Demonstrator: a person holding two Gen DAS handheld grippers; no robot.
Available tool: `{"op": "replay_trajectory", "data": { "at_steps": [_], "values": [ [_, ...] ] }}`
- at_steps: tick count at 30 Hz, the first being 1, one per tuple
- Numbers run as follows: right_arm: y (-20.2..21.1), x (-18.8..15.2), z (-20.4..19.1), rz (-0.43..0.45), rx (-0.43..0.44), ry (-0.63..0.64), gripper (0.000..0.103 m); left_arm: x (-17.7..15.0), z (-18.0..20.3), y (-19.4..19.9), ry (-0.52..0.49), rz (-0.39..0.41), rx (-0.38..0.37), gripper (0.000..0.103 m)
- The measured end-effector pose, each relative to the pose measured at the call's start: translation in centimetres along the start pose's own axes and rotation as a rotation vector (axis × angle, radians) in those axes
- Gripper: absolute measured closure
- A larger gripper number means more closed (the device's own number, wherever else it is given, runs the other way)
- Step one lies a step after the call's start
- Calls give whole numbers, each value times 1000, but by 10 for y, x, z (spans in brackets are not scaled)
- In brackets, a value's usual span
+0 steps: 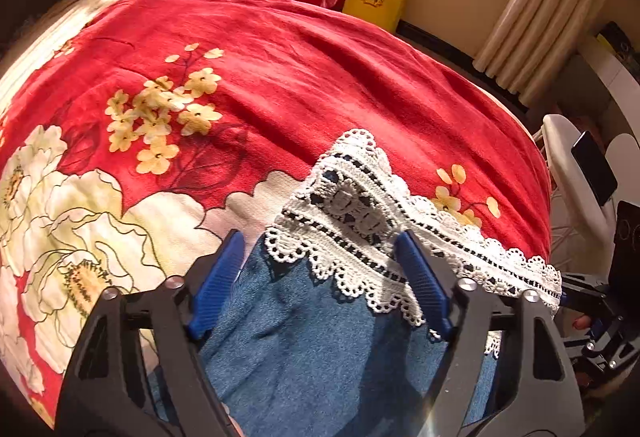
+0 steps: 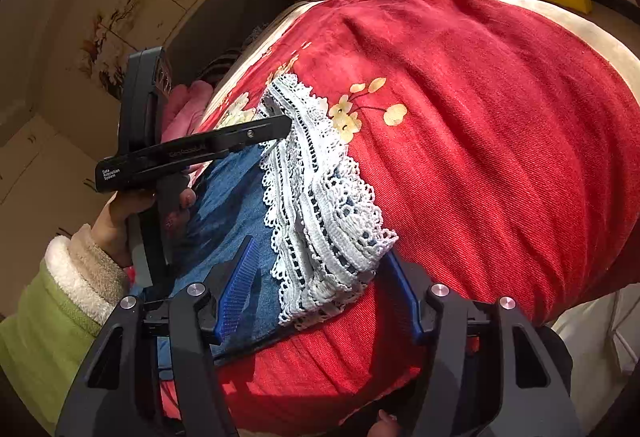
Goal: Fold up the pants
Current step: 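Grasp the lace-trimmed hem edge with the right gripper, then lift the lace hem with the right gripper and fold it over the pants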
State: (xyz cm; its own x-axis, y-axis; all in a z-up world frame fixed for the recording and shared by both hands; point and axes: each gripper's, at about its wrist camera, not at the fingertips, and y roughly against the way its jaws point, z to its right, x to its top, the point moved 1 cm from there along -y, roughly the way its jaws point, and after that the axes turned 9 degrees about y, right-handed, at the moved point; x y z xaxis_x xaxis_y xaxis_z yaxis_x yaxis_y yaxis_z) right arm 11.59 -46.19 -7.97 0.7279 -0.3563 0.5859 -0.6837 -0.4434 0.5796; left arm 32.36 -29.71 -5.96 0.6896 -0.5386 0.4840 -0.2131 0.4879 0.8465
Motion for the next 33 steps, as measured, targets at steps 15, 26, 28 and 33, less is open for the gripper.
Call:
{"op": "replay_trajectory", "data": {
  "at_steps": [15,26,28,33],
  "values": [
    [29,10,-79,94,53,241,82,-8,-24,77,63,214,-188,87],
    [-9,-27,-193,-18,191,526,82,-92,-89,152,239,351,-220,87],
    [-23,-38,-207,-57,192,561,82,-108,-102,156,277,355,-210,87],
    [-49,-65,-229,-128,172,643,82,-141,-132,160,417,354,-202,81]
  ]
}}
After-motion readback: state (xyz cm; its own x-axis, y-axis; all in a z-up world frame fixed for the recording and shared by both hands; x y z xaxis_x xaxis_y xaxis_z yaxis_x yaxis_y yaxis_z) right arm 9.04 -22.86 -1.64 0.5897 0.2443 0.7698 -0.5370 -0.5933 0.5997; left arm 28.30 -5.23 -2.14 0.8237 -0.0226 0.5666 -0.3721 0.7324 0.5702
